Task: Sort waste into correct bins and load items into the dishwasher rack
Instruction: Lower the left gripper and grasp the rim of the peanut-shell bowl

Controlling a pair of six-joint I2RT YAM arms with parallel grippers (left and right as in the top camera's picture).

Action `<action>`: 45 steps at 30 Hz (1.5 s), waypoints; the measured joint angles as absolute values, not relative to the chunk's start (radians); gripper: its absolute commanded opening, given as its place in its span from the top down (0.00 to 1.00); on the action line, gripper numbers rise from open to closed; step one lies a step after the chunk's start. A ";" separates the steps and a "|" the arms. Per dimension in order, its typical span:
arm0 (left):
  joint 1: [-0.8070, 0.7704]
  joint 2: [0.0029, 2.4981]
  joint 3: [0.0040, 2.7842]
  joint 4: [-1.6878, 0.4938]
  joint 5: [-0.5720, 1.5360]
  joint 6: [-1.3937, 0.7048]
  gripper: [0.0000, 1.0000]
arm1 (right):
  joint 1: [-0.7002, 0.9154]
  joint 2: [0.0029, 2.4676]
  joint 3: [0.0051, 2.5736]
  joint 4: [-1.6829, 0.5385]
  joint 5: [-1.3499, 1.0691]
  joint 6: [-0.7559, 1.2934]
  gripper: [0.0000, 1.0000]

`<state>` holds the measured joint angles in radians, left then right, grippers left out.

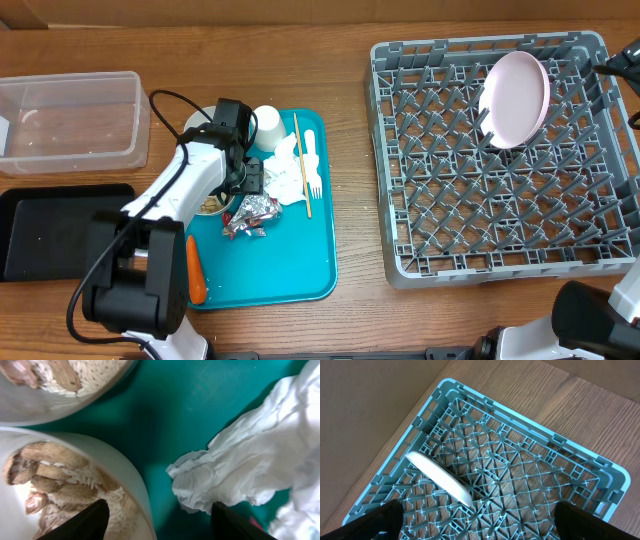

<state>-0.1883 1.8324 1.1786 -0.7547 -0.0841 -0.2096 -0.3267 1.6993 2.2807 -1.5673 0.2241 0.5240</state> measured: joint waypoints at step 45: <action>-0.188 1.836 1.246 -0.830 -0.102 -0.215 0.83 | -0.326 1.699 2.281 -1.568 0.224 0.524 0.00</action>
